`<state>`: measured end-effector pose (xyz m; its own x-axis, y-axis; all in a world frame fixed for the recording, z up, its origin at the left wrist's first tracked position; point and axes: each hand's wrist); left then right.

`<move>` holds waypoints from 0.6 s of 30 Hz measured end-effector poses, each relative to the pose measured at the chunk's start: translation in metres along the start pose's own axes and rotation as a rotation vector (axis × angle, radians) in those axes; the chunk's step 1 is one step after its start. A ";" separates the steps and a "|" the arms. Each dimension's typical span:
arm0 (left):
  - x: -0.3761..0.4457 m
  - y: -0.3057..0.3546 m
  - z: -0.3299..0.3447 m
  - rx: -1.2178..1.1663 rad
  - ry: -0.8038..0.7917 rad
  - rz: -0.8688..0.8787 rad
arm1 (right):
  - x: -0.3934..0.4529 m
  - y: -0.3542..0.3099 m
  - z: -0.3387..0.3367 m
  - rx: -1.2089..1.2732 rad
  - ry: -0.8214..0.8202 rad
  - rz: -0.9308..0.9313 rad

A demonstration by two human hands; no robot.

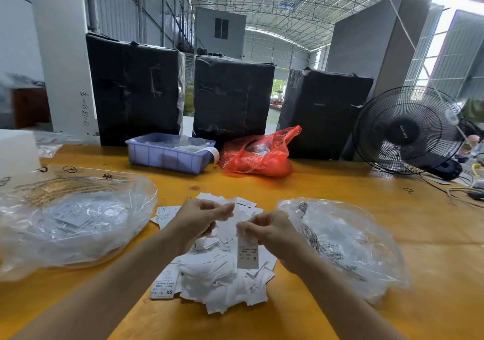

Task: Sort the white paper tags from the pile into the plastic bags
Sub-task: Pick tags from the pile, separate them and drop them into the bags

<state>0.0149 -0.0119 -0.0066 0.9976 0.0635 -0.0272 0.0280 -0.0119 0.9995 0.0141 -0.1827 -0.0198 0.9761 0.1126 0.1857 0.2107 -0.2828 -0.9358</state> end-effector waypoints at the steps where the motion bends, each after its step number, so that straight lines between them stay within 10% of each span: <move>1: 0.000 0.000 0.000 0.003 0.000 0.002 | 0.000 -0.001 0.000 0.000 0.035 -0.016; 9: -0.003 0.000 0.000 0.184 -0.127 0.036 | 0.005 -0.029 -0.021 0.460 0.258 -0.078; 18: -0.010 0.006 0.003 0.157 -0.244 -0.027 | -0.001 -0.030 -0.009 0.310 0.275 -0.228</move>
<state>0.0052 -0.0156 -0.0001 0.9815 -0.1757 -0.0754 0.0454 -0.1693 0.9845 0.0075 -0.1833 0.0106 0.8933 -0.1297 0.4304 0.4366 0.0219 -0.8994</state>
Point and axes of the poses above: each hand's wrist, its own x-axis towards the middle knuckle, its own z-axis out of the palm, y = z × x, and after that the axes turned 7 degrees about y, right-handed
